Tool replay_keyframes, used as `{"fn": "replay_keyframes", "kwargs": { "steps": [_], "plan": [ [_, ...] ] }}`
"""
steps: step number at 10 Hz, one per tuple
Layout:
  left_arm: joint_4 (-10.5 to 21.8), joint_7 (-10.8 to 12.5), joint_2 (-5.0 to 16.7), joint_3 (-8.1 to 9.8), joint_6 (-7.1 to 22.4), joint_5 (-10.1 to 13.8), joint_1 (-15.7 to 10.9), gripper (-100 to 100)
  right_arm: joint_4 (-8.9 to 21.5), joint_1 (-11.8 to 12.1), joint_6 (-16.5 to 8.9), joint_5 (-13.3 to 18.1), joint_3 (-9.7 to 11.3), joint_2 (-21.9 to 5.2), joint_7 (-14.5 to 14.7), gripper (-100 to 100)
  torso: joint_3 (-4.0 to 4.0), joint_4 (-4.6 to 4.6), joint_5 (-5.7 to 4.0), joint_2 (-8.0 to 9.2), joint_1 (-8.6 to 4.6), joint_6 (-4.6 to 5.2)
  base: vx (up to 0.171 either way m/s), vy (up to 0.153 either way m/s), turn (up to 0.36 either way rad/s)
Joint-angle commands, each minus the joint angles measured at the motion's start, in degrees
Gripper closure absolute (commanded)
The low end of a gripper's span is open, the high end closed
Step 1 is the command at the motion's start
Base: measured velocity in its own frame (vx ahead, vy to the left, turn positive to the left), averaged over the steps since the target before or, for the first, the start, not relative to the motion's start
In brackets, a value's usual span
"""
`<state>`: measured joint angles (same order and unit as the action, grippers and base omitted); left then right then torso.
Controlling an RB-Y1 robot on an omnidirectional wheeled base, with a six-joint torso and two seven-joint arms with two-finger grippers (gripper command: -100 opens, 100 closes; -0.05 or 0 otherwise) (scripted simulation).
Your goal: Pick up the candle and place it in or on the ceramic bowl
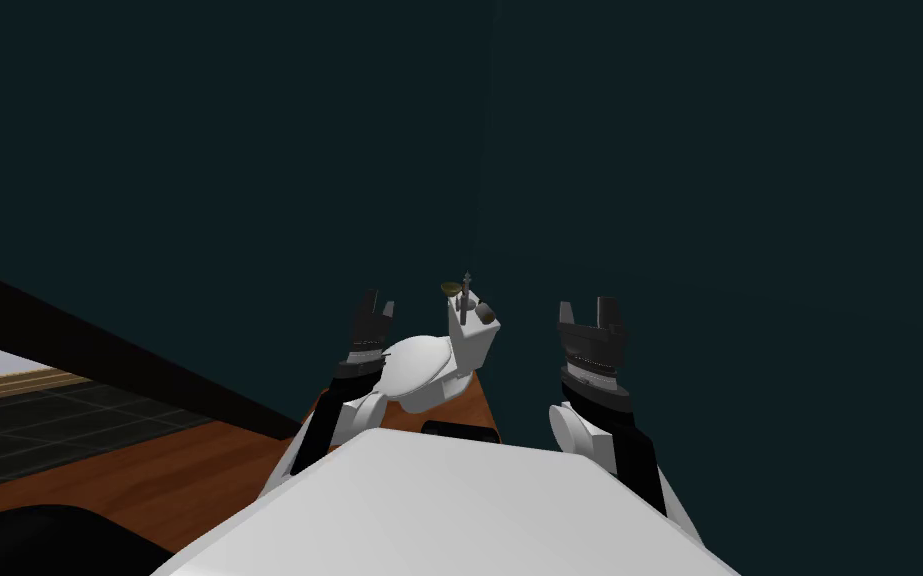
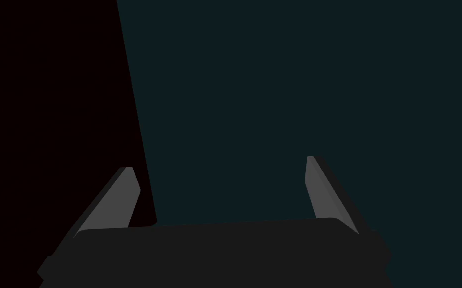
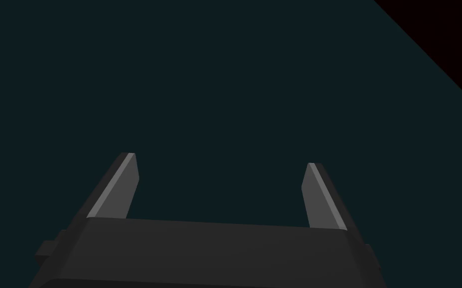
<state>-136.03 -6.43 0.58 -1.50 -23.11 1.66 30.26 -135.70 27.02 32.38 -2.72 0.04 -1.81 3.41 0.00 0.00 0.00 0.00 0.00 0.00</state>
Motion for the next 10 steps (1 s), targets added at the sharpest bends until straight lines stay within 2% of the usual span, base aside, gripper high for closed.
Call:
{"fn": "replay_keyframes", "kwargs": {
  "steps": [1, 5, 10],
  "plan": [
    [0.73, -0.37, 2.39, -0.18, -0.16, 0.06, -0.87, -100, 0.00, 0.00, 0.00, 0.00, 0.00, 0.00, 0.00, 0, 0.00, 0.00, 0.00, 0.00, 0.00, 0.00, 0.003, 0.008, -0.025],
    [3.45, -1.59, 6.83, -0.83, -0.73, 0.06, -4.00, -100, 0.00, 0.00, 0.00, 0.00, 0.00, 0.00, 0.00, 0, -0.02, -0.01, 0.03, -0.03, 0.11, 0.01, 0.006, 0.025, -0.041],
    [9.69, -3.82, 12.36, -2.28, -1.79, -0.62, -10.51, -100, 0.00, 0.00, 0.00, 0.00, 0.00, 0.00, 0.00, 0, -0.03, -0.01, 0.03, -0.05, 0.14, 0.01, 0.003, 0.032, -0.062]
  ]
}}
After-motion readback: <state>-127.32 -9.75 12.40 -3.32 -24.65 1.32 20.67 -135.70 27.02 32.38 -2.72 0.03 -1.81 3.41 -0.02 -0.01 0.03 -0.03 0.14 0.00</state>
